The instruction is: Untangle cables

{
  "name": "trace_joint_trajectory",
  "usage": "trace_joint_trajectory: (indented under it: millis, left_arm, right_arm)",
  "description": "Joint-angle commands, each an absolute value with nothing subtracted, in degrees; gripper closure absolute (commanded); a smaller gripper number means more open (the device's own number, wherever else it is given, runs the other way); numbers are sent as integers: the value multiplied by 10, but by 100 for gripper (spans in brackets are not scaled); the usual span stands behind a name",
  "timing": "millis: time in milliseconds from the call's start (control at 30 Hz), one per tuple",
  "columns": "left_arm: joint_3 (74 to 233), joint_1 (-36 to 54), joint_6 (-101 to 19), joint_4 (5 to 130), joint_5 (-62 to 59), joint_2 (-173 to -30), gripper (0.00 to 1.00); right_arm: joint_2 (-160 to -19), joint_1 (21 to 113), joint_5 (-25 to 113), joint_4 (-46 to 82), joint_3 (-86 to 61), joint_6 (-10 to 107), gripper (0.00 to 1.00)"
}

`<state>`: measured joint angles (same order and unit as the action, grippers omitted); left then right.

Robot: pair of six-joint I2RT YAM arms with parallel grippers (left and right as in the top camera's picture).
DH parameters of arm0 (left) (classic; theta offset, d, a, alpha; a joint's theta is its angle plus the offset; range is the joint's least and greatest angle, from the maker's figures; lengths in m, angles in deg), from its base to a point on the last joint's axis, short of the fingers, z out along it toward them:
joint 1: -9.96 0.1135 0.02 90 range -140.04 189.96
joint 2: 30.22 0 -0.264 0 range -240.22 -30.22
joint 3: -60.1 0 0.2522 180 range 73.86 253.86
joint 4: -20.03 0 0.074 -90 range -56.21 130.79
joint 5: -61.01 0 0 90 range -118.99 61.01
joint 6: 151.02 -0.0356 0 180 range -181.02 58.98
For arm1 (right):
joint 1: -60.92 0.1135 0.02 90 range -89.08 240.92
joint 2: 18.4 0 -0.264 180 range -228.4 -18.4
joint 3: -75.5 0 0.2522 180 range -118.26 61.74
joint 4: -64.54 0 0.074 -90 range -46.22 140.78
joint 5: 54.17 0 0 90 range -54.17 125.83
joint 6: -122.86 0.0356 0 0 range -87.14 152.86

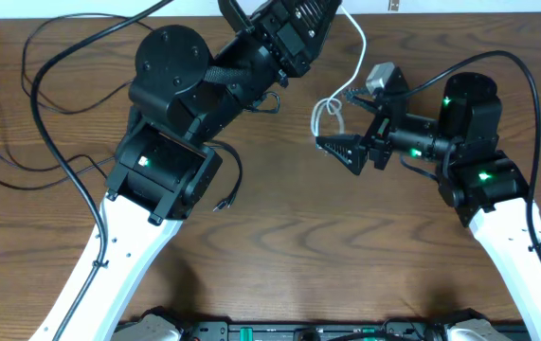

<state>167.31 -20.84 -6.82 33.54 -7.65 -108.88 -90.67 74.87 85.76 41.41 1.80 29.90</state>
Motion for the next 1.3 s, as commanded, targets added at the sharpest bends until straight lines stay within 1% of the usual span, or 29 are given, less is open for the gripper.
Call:
trace_joint_trajectory:
  millis: [0,33,67,100,133,167,200,267,300,333,367,400,433,633,667,733,800,933,967,1067,1133,1167,1267]
  left_arm:
    - [1676,-206,-65,335,-69,-1080,93]
    - [1676,-206,-65,335,-69,-1080,93]
    - [1676,-206,-65,335,-69,-1080,93]
    - [1676,-206,-64,335,-69,-1080,93]
    - [1676,-206,-64,335,-69,-1080,93]
    - [1676,-206,-58,335,-69,-1080,93]
    - [1676,-206,-51,335,-69,-1080,92]
    - [1676,-206,-43,335,-69,-1080,93]
    - [1676,-206,-43,335,-69,-1080,93]
    - [1676,-206,-43,335,-69,-1080,93]
    - [1676,-206,-43,335,-69,-1080,93]
    - [1676,-206,-43,335,-69,-1080,93]
    - [1676,-206,-43,335,-69,-1080,93]
    - [1676,-206,-39,335,-69,-1080,93]
    - [1676,-206,-39,335,-69,-1080,93]
    - [1676,-206,-39,335,-69,-1080,93]
    - [1676,-206,-39,335,-69,-1080,93]
    - [1676,-206,-39,335,-70,-1080,93]
    - [1676,-206,-39,335,-70,-1080,92]
    - [1676,-206,-39,335,-72,-1080,93]
    - [1676,-206,-39,335,-76,-1080,93]
    - [1676,-206,-39,335,-76,-1080,93]
    - [1676,-206,-39,337,-83,-1080,93]
  right_arm:
    - [-907,757,889,442,15,342,2]
    - [-907,756,890,455,15,355,4]
    - [-907,756,890,463,15,360,10]
    - [-907,756,890,470,15,365,19]
    - [-907,757,890,479,15,375,34]
    - [-907,757,890,483,15,379,35]
    - [-907,757,890,488,15,385,28]
    - [-907,761,889,489,15,384,26]
    - [-907,763,889,489,15,384,29]
    - [-907,766,889,489,15,384,37]
    - [-907,772,889,489,15,384,53]
    - [-907,774,889,490,15,384,56]
    - [-907,778,889,493,15,384,57]
    - [-907,787,889,510,15,384,58]
    - [-907,786,889,512,15,384,61]
    - [-907,786,889,514,15,384,75]
    - [-907,786,889,513,15,384,79]
    - [-907,786,889,510,15,386,78]
    - [-907,786,889,509,15,386,74]
    - [-907,785,883,505,15,386,74]
    - [-907,785,883,499,15,386,83]
    - [-907,785,883,497,15,386,83]
    - [-907,785,883,493,15,386,93]
